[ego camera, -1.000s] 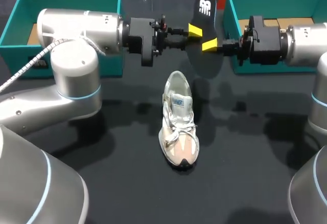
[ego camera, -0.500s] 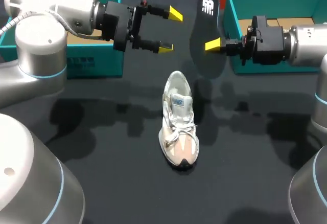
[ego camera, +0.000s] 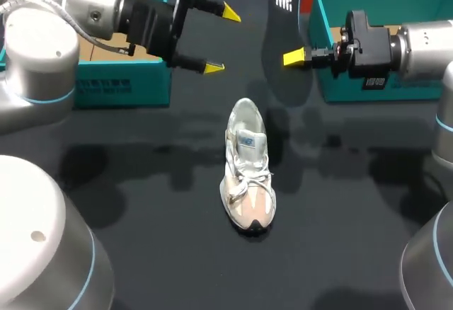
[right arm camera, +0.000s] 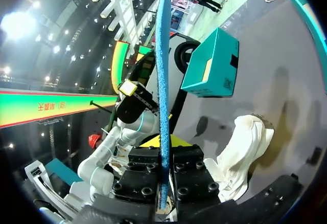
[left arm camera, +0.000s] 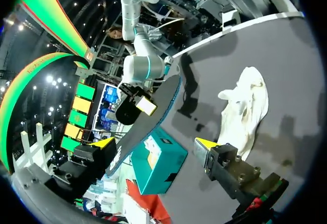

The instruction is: Take the shoe out of the shoebox, open the shoe tongue, remove and reinsert the insole, then place the shoe into the shoebox

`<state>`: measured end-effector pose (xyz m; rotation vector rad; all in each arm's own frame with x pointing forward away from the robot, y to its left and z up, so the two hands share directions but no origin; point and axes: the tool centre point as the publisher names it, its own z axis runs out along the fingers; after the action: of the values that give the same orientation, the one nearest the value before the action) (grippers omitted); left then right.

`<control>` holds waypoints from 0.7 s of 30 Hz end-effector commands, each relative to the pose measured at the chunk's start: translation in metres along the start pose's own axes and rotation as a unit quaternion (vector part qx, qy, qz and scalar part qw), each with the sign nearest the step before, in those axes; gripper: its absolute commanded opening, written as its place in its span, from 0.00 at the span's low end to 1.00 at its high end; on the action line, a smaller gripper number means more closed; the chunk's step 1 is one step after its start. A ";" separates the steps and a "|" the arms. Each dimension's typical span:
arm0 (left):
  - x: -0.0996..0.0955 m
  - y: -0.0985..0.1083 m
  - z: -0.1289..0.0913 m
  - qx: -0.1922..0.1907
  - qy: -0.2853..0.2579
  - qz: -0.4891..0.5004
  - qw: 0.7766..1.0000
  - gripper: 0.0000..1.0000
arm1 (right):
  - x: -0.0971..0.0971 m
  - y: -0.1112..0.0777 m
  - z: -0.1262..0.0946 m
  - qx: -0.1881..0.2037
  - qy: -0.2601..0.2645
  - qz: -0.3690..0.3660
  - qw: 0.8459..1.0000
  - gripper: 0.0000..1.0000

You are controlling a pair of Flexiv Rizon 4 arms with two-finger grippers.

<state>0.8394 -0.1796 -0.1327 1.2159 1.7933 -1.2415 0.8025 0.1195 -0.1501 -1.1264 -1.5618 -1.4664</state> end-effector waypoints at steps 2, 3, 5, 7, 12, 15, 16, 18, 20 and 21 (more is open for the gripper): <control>0.000 -0.009 -0.020 -0.055 0.118 -0.142 0.981 1.00 | -0.007 0.007 0.006 0.010 0.005 -0.004 1.000 0.00; 0.000 -0.009 -0.020 -0.055 0.118 -0.142 0.981 1.00 | -0.007 0.007 0.006 0.010 0.005 -0.004 1.000 0.00; 0.000 -0.009 -0.020 -0.055 0.118 -0.142 0.981 1.00 | -0.007 0.007 0.006 0.010 0.005 -0.004 1.000 0.00; 0.000 -0.009 -0.020 -0.055 0.118 -0.142 0.981 1.00 | -0.007 0.007 0.006 0.010 0.005 -0.004 1.000 0.00; 0.001 -0.009 -0.014 -0.076 0.125 -0.179 0.973 1.00 | -0.007 0.007 0.006 0.010 0.005 -0.004 1.000 0.00; 0.006 -0.006 0.003 -0.109 0.152 -0.275 0.943 1.00 | -0.014 0.004 0.001 0.003 0.018 -0.017 1.000 0.00; 0.010 -0.005 0.007 -0.115 0.161 -0.287 0.937 1.00 | -0.017 0.003 0.001 0.005 0.015 -0.021 1.000 0.00; 0.021 -0.003 0.010 -0.129 0.184 -0.350 0.909 1.00 | -0.022 0.001 0.002 0.004 0.016 -0.035 0.999 0.00; 0.033 -0.002 0.010 -0.146 0.195 -0.384 0.890 1.00 | -0.027 0.000 0.003 -0.001 0.002 -0.049 0.999 0.00; 0.038 -0.001 0.011 -0.152 0.200 -0.397 0.883 1.00 | -0.028 0.000 0.004 0.001 0.010 -0.055 0.998 0.00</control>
<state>0.8212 -0.1718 -0.1605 0.8525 2.5135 -1.1666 0.8141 0.1160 -0.1728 -1.0504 -1.6388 -1.5272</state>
